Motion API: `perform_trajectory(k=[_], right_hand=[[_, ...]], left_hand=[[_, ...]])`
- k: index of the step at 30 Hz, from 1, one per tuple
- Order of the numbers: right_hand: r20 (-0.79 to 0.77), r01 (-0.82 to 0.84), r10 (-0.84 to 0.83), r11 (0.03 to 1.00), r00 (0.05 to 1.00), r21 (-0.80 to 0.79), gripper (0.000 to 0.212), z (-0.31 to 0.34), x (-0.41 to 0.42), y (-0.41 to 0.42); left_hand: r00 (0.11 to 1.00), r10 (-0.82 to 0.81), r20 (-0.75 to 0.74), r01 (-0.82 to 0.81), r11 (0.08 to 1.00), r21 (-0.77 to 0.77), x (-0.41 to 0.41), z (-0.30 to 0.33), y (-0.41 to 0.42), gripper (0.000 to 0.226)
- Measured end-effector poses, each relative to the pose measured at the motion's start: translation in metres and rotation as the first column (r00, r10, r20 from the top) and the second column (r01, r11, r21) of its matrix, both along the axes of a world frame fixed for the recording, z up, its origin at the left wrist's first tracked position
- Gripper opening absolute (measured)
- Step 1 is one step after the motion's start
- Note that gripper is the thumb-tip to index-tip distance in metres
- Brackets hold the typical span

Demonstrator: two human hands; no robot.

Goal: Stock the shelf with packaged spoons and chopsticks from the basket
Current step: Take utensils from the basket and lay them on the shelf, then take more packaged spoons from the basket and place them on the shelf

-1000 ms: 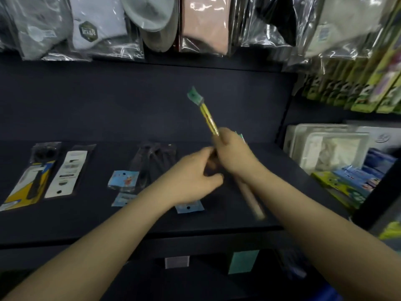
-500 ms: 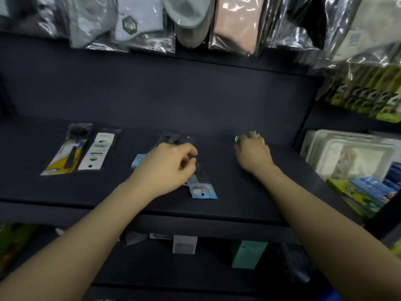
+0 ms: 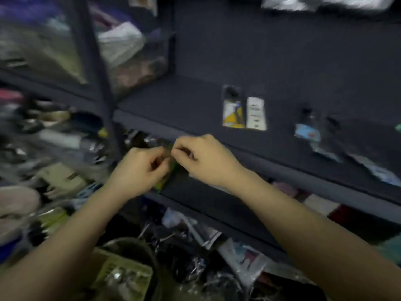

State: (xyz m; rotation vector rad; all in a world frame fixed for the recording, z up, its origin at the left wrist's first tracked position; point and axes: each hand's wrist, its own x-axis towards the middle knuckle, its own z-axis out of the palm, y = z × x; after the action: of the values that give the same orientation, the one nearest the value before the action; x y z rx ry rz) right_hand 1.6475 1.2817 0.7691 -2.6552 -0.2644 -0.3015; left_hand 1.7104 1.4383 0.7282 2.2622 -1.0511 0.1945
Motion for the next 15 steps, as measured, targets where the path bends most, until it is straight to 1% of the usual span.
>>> perform_trajectory(k=[2, 3, 6, 9, 11, 12, 13, 14, 15], right_hand=[[-0.122, -0.038, 0.033, 0.999, 0.992, -0.034, 0.025, -0.029, 0.028, 0.049], [-0.189, -0.057, 0.047, 0.997, 0.981, -0.045, 0.026, -0.046, 0.041, 0.073], [-0.408, -0.101, 0.081, 0.994, 0.910, -0.029, 0.022, -0.109, 0.075, 0.135], [-0.624, -0.111, 0.098, 0.994, 0.776, 0.019, 0.025, -0.192, 0.089, 0.177], [-0.707, -0.120, 0.107, 0.992, 0.699, 0.032, 0.025, -0.255, 0.089, 0.200], [-0.749, -0.121, 0.094, 0.992, 0.656, 0.018, 0.021, -0.287, 0.087, 0.209], [-0.794, -0.126, 0.075, 0.992, 0.603, -0.002, 0.021, -0.320, 0.084, 0.216], [-0.837, -0.132, 0.051, 0.991, 0.544, -0.026, 0.025, -0.352, 0.079, 0.223], [-0.875, -0.148, 0.025, 0.988, 0.484, -0.053, 0.031, -0.384, 0.074, 0.228]], left_hand=[[0.985, 0.098, -0.144, -0.087, 0.993, 0.077, 0.027, -0.030, 0.058, 0.023], [0.967, 0.150, -0.208, -0.124, 0.983, 0.132, 0.039, -0.048, 0.087, 0.020], [0.890, 0.288, -0.353, -0.191, 0.940, 0.283, 0.059, -0.106, 0.164, 0.021], [0.830, 0.342, -0.440, -0.156, 0.900, 0.407, 0.059, -0.172, 0.218, 0.023], [0.784, 0.390, -0.483, -0.148, 0.873, 0.465, 0.049, -0.221, 0.244, 0.027], [0.763, 0.413, -0.497, -0.152, 0.862, 0.484, 0.044, -0.246, 0.254, 0.036], [0.739, 0.418, -0.528, -0.136, 0.861, 0.491, 0.040, -0.272, 0.263, 0.052], [0.706, 0.415, -0.574, -0.096, 0.859, 0.502, 0.035, -0.303, 0.272, 0.064], [0.654, 0.435, -0.619, -0.059, 0.845, 0.532, 0.029, -0.330, 0.279, 0.066]])
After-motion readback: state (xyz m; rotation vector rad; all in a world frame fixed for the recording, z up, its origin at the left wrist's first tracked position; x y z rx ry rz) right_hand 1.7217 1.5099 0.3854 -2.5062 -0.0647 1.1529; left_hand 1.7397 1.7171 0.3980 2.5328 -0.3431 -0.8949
